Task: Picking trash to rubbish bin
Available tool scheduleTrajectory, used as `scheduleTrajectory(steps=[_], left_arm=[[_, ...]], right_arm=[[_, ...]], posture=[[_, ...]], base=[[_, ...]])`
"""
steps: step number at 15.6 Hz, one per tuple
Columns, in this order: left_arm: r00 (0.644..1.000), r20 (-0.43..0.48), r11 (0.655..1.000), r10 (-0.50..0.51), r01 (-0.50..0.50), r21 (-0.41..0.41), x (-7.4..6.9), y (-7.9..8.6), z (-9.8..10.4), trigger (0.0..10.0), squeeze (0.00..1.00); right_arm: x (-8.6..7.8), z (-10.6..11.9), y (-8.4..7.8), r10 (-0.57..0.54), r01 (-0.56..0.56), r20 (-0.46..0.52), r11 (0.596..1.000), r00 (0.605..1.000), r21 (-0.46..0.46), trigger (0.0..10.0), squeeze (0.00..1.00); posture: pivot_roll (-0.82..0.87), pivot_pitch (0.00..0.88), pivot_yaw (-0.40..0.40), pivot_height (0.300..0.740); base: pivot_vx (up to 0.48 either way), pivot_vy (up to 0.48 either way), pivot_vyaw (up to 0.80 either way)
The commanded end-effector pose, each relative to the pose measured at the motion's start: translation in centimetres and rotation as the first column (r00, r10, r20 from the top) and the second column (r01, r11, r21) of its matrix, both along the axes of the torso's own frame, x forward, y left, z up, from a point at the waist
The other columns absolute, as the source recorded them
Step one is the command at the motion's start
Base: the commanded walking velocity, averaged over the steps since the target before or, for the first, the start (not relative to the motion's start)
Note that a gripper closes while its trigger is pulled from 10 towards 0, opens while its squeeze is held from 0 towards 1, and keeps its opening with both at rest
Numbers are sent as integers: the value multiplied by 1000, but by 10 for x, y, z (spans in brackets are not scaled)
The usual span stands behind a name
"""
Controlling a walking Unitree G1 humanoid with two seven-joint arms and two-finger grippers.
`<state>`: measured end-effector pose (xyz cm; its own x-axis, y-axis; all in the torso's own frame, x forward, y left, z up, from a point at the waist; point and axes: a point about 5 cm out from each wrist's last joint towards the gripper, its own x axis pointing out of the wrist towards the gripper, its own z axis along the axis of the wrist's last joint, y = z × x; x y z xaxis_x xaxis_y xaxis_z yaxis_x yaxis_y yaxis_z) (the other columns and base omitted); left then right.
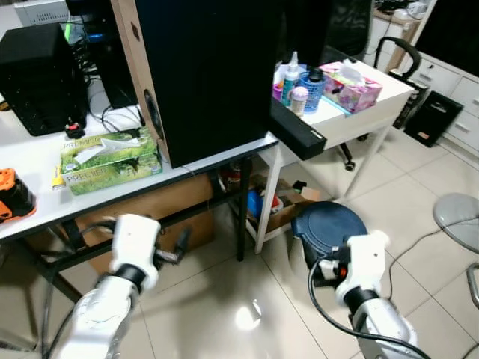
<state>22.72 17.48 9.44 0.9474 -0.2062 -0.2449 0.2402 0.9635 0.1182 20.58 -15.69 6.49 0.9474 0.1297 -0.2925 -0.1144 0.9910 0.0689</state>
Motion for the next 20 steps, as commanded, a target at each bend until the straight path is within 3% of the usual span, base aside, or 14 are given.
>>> scheduleTrajectory(steps=[1,3,5,8,10,13,16,20], left_arm=[[1000,-27,1000,-2,2,-14,-1,-2,0,10000,0],[1000,11,997,16,-17,74,-5,-6,1,10000,0],[998,51,994,48,-53,98,-8,-2,6,10000,0],[998,11,983,63,-64,171,-3,-2,5,10000,0],[995,90,991,45,-56,119,5,-7,18,10000,0],[995,103,993,19,-31,115,14,-11,26,10000,0],[995,100,994,28,-39,107,21,-10,25,10000,0],[996,93,991,3,-15,131,21,-8,24,10000,0]], right_arm=[[-2,-2,3,39,-39,-17,999,999,-21,10000,0],[-7,-3,8,42,-42,-16,999,999,-16,10000,0],[0,0,9,79,-79,8,997,997,-27,10000,0],[11,0,12,80,-79,21,997,997,-11,10000,0],[15,-4,14,77,-77,22,997,997,-3,10000,0],[25,-2,7,-7,7,11,999,1000,-46,10000,0],[22,-2,6,-53,54,12,997,999,-60,10000,0],[23,-4,9,-30,31,4,997,1000,-71,10000,0]], posture=[[-105,0,20,740],[-90,13,13,740],[-72,5,-6,740],[-43,0,-6,740],[-54,0,2,740],[-80,0,22,740],[-103,0,43,740],[-104,10,52,740]], base=[[0,0,800],[0,0,800],[0,0,800],[0,0,800],[0,141,800],[0,311,267],[0,360,0],[0,419,159]])
